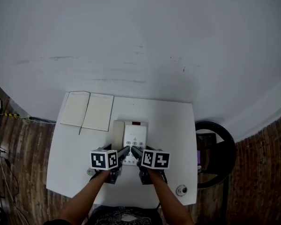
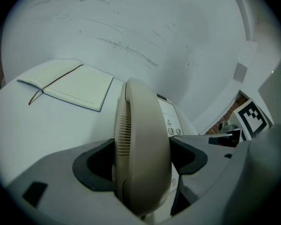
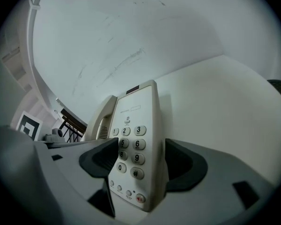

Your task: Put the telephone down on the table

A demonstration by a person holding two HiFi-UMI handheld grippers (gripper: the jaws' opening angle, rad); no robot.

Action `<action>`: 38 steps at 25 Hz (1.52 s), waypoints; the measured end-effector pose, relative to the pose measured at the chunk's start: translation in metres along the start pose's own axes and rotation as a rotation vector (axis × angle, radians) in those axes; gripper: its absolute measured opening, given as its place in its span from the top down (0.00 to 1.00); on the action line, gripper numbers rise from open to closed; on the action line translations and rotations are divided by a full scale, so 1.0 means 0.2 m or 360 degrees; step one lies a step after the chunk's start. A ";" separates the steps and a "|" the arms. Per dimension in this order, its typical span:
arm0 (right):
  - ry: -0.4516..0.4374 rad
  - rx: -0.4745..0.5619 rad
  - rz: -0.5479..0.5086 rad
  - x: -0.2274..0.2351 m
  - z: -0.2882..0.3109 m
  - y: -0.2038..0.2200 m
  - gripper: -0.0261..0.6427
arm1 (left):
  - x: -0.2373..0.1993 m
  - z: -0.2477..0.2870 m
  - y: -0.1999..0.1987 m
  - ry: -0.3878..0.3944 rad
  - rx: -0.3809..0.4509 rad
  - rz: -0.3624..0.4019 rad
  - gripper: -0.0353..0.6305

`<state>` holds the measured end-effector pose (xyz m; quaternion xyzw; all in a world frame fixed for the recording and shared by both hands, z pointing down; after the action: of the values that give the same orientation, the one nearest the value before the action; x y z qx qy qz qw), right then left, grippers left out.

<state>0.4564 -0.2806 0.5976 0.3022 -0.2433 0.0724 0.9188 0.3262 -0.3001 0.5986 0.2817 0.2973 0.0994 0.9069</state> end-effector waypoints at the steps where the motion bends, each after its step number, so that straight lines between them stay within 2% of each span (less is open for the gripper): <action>1: 0.0023 0.0014 -0.0007 0.00 -0.02 0.00 0.50 | 0.00 -0.01 -0.01 0.0010 0.0003 0.0009 0.40; 8: 0.0090 0.0153 -0.0008 -0.06 -0.18 -0.04 0.50 | 0.04 -0.21 -0.08 0.0088 0.0113 0.0122 0.40; 12: 0.0132 0.0257 -0.0063 -0.16 -0.32 -0.05 0.58 | 0.10 -0.36 -0.13 0.0140 0.0197 0.0225 0.42; 16: 0.0166 0.0395 -0.0133 -0.27 -0.50 -0.06 0.66 | 0.15 -0.52 -0.17 0.0167 0.0311 0.0309 0.54; 21: 0.0183 0.0554 -0.0188 -0.39 -0.70 -0.04 0.69 | 0.23 -0.72 -0.20 0.0210 0.0414 0.0480 0.55; 23: 0.0198 0.0615 -0.0224 -0.44 -0.78 -0.02 0.71 | 0.26 -0.81 -0.20 0.0229 0.0456 0.0513 0.55; 30: 0.0223 0.0803 -0.0352 -0.62 -1.02 0.07 0.77 | 0.30 -1.05 -0.18 0.0233 0.0589 0.0598 0.65; 33: 0.0234 0.0874 -0.0401 -0.68 -1.09 0.11 0.81 | 0.31 -1.15 -0.14 0.0203 0.0645 0.0686 0.75; 35: 0.0230 0.0915 -0.0427 -0.71 -1.13 0.14 0.84 | 0.31 -1.21 -0.12 0.0187 0.0687 0.0740 0.77; 38: 0.0254 0.0955 -0.0461 -0.74 -1.18 0.18 0.90 | 0.32 -1.27 -0.10 0.0205 0.0724 0.0756 0.85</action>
<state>0.4121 -0.1101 0.3792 0.5838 -0.0930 0.0330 0.8059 0.2264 -0.1796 0.3884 0.5316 0.2947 0.2568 0.7515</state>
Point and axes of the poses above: the fingertips, and each gripper's own axes: z forward along the fingers, x to its right, y out of its underside, the point moved 4 cm from there along -z, backward along the fingers
